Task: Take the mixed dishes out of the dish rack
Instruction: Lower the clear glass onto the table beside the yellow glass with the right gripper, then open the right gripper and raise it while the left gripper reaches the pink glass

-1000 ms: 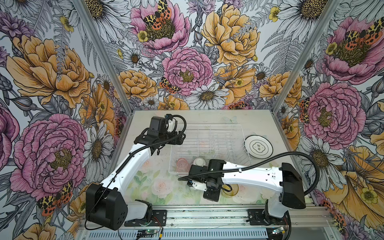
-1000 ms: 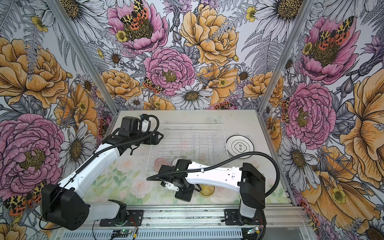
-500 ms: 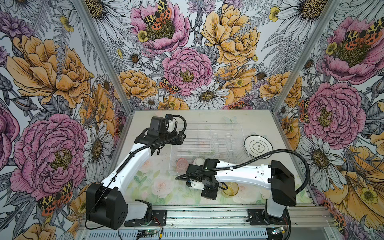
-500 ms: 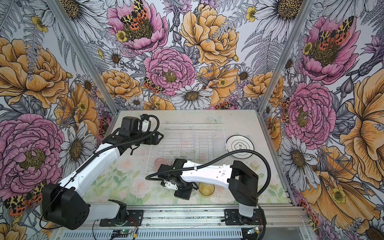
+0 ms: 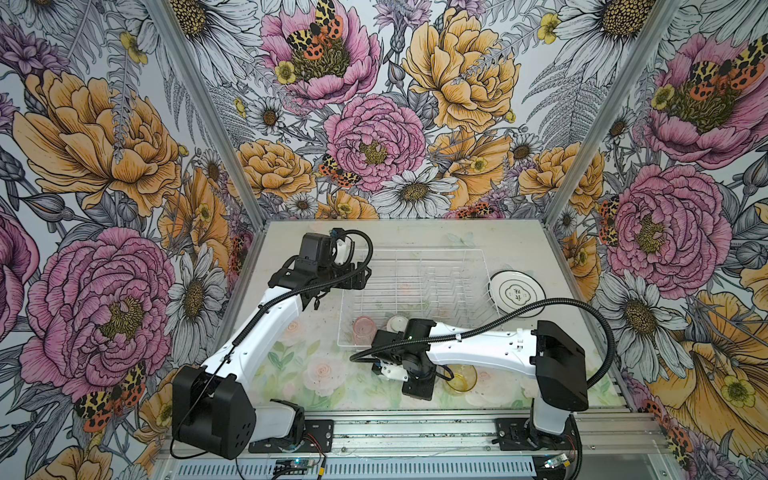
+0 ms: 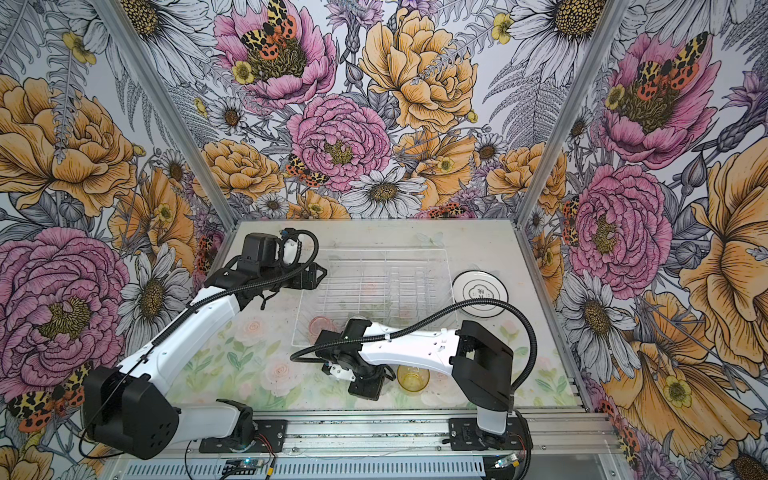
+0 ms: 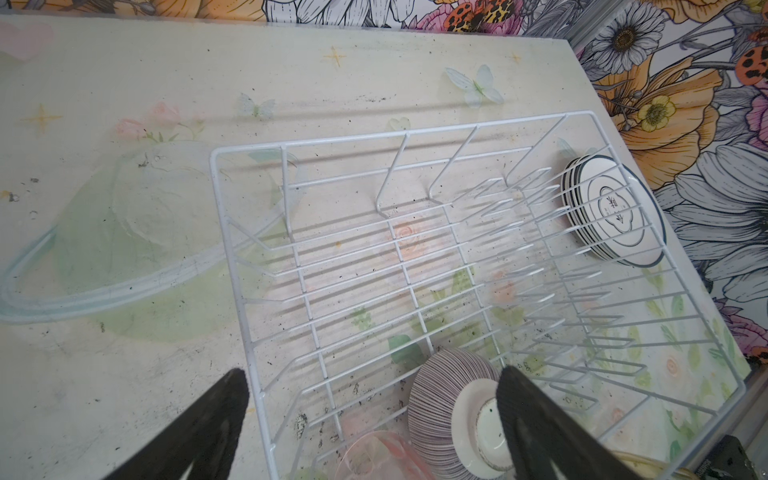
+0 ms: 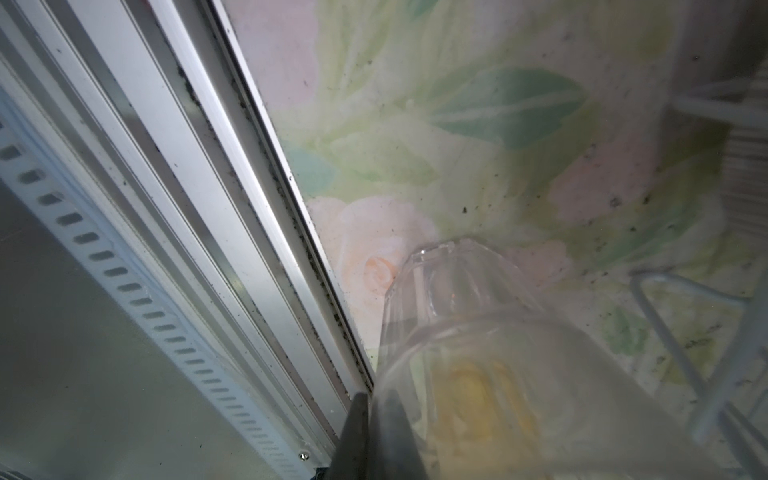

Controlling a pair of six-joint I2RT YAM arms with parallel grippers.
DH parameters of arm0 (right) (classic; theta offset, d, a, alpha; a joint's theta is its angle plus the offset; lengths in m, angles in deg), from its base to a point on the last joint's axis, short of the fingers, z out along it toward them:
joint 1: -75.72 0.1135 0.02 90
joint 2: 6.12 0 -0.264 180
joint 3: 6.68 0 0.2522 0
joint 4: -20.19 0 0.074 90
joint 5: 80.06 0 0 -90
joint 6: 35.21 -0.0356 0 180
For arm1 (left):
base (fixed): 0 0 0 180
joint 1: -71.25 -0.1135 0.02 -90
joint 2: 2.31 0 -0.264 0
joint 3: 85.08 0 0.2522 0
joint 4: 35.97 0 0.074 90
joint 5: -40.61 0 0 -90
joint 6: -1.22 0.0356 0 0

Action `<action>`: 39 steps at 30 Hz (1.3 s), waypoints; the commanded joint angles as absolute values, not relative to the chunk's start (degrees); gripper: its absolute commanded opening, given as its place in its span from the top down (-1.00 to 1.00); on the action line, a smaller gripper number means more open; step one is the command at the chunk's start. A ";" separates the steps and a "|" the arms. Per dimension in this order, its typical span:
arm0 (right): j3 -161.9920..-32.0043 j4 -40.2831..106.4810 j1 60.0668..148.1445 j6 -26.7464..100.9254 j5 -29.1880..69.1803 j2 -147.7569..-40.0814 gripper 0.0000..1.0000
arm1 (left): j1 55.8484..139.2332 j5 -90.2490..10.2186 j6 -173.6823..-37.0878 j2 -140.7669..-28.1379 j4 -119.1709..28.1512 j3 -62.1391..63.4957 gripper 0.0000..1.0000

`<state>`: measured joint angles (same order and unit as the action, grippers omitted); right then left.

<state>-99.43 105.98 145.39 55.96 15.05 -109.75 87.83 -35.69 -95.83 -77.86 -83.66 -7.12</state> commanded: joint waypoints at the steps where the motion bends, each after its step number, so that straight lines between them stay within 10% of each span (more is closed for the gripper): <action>1: -98.94 104.62 144.92 56.00 13.50 -110.10 1.00 | 87.07 -35.75 -94.93 -77.90 -84.37 -5.25 -0.89; 11: -97.52 103.21 144.94 55.19 12.59 -109.92 1.00 | 87.07 -35.87 -94.93 -77.03 -85.15 -5.12 -0.90; 24: -96.89 102.59 144.87 54.75 10.75 -107.27 0.24 | 87.64 -37.26 -94.84 -76.31 -87.03 -6.10 -0.90; 39: -100.69 100.39 140.12 53.99 12.76 -89.93 0.06 | 92.25 -43.62 -95.68 -74.34 -92.87 -7.49 -0.97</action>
